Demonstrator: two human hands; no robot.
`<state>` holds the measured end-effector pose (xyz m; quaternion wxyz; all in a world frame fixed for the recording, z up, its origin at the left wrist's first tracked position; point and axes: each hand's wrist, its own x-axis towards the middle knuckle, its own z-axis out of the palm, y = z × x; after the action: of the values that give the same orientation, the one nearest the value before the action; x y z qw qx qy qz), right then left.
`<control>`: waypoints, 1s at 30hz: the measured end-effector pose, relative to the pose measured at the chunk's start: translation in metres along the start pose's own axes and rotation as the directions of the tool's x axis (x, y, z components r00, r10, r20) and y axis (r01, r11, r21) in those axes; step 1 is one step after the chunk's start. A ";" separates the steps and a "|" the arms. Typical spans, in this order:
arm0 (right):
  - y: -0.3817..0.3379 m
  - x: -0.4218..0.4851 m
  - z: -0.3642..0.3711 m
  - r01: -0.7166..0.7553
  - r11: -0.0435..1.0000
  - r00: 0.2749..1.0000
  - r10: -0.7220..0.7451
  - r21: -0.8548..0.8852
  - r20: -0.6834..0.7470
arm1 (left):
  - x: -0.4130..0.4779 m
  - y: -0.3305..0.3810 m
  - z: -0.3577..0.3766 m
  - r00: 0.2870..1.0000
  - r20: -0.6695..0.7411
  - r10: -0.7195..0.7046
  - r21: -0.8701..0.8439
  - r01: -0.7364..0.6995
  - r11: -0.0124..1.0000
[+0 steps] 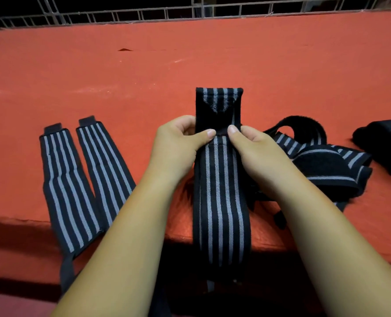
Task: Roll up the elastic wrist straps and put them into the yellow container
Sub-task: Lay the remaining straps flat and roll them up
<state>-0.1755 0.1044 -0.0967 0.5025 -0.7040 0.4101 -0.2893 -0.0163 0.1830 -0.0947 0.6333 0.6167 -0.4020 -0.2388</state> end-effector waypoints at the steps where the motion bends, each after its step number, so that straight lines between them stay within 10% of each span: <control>1: -0.001 0.000 0.001 -0.081 0.997 0.996 0.081 -0.002 0.032 | 0.002 -0.001 0.000 0.999 -0.021 0.026 0.017 -0.026 1.000; 10: -0.012 -0.008 -0.006 -0.367 0.767 0.886 0.116 0.527 0.449 | 0.011 -0.003 0.001 0.990 0.095 0.104 0.046 -0.109 0.993; 30: -0.011 -0.007 -0.014 -0.277 0.560 0.939 -0.012 0.781 0.343 | -0.007 0.012 0.015 0.945 0.300 0.131 0.168 -0.187 0.968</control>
<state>-0.1874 0.1054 -0.0815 0.8488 -0.3934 0.1977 -0.2928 -0.0342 0.1815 -0.0857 0.5225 0.5998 -0.5593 -0.2332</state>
